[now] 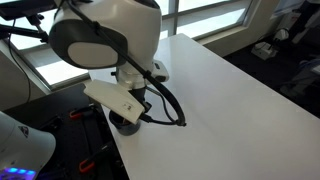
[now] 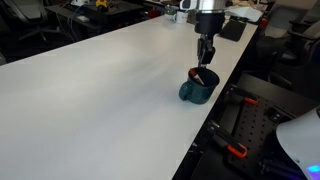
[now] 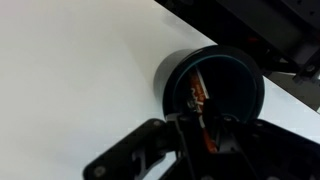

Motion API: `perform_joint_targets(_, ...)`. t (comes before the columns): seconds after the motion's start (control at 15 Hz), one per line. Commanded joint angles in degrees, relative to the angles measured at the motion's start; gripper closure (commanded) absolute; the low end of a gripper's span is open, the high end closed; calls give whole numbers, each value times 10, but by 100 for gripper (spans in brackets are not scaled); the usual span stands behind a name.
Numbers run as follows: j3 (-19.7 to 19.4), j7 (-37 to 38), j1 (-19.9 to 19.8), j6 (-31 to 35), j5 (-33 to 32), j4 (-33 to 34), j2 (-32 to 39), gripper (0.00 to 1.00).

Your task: Take the marker out of the mug

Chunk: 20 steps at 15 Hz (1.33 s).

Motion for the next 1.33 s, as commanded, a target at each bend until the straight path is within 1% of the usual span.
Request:
perform_joint_targets(0.0, 12, -9, -15, 5, 11, 0, 7, 77)
perform_joint_targets(0.07, 13, -6, -17, 3, 10, 0, 5, 64)
perform_joint_targets(0.13, 14, -4, -17, -3, 9, 1, 1, 62)
perform_joint_targets(0.33, 19, 10, -16, -13, -2, 5, -8, 42)
perform_joint_targets(0.67, 44, 57, -7, -54, -32, 14, -43, 3)
perform_joint_targets(0.73, 51, 64, -3, -69, -35, 18, -55, 0)
perform_joint_targets(0.87, 63, 80, 3, -94, -41, 27, -73, 0)
perform_joint_targets(0.93, 65, 75, 7, -100, -37, 30, -79, 0)
perform_joint_targets(1.13, 68, 67, 17, -60, -35, 22, -85, 0)
perform_joint_targets(1.27, 67, 74, 16, -53, -41, 20, -79, 0)
